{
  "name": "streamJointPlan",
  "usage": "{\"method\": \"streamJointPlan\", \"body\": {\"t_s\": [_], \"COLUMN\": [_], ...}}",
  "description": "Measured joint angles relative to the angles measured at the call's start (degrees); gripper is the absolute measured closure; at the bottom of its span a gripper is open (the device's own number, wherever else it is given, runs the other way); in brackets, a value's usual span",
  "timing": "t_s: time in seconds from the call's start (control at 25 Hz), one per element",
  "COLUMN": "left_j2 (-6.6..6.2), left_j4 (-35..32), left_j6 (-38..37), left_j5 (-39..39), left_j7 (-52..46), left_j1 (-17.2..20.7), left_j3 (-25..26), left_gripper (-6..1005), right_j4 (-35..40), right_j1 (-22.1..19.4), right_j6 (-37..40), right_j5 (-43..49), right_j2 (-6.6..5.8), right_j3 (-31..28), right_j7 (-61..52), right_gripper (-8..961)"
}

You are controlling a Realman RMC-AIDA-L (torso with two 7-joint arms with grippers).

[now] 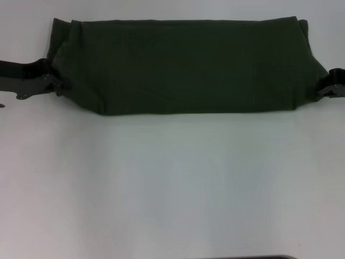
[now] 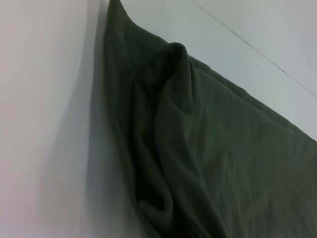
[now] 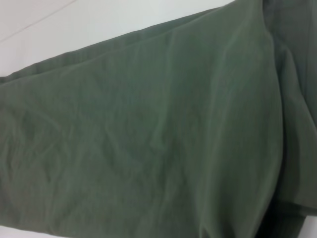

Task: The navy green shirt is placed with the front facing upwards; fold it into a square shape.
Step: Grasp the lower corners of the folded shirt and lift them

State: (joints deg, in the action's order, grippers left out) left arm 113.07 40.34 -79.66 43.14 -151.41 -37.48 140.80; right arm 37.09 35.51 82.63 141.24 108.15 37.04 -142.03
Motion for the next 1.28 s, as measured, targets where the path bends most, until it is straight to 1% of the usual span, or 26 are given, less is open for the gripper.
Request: {"method": "streamJointPlan", "body": {"t_s": [0.24, 0.32, 0.36, 0.4, 0.48, 0.52, 0.6, 0.76, 1.0, 1.16, 1.28], "left_j2": [-0.43, -0.87, -0.87, -1.01, -1.05, -0.99, -0.71, 0.08, 1.52, 2.43, 2.86], "left_j4": [-0.03, 0.04, 0.04, 0.42, 1.44, 2.32, 4.25, 8.01, 12.84, 15.16, 16.08], "left_j6": [-1.72, -5.05, -5.05, -6.71, -9.15, -10.64, -13.37, -18.95, -24.05, -26.48, -27.63], "left_j5": [-0.27, -0.37, -0.37, -0.39, -0.41, -0.48, -1.0, -3.29, -7.14, -9.66, -10.93], "left_j7": [0.4, 0.99, 0.99, 1.14, 1.23, 1.23, 1.1, 0.79, -0.07, -0.32, -0.35], "left_j1": [-0.04, 0.06, 0.06, 0.34, 1.1, 1.73, 2.97, 5.76, 8.95, 10.21, 10.69], "left_j3": [-0.14, -1.18, -1.18, -1.75, -2.51, -2.95, -3.65, -4.01, -3.87, -3.93, -3.99], "left_gripper": [980, 980, 980, 980, 980, 980, 980, 979, 979, 979, 979], "right_j4": [0.0, 0.0, 0.04, 0.44, 1.61, 2.23, 2.93, 3.09, 3.11, 3.14, 3.16], "right_j1": [0.06, 0.3, 0.41, 0.48, 0.4, 0.25, -0.08, -0.9, -2.12, -2.25, -2.26], "right_j6": [1.56, 3.69, 4.81, 6.28, 8.5, 9.41, 11.33, 14.34, 17.12, 17.95, 18.15], "right_j5": [0.45, 1.44, 2.02, 2.99, 4.83, 5.67, 7.31, 9.72, 11.91, 14.28, 15.2], "right_j2": [-0.61, -1.0, -1.15, -1.27, -1.2, -1.05, -0.82, -0.74, -0.73, -0.04, 0.33], "right_j3": [0.11, 0.14, 0.15, 0.15, 0.15, 0.15, 0.15, 0.15, 0.56, 0.64, 0.81], "right_j7": [0.01, 0.23, 0.34, 0.46, 0.5, 0.5, 0.57, 1.43, 2.41, 3.06, 3.52], "right_gripper": [822, 862, 881, 901, 941, 941, 941, 940, 940, 940, 939]}}
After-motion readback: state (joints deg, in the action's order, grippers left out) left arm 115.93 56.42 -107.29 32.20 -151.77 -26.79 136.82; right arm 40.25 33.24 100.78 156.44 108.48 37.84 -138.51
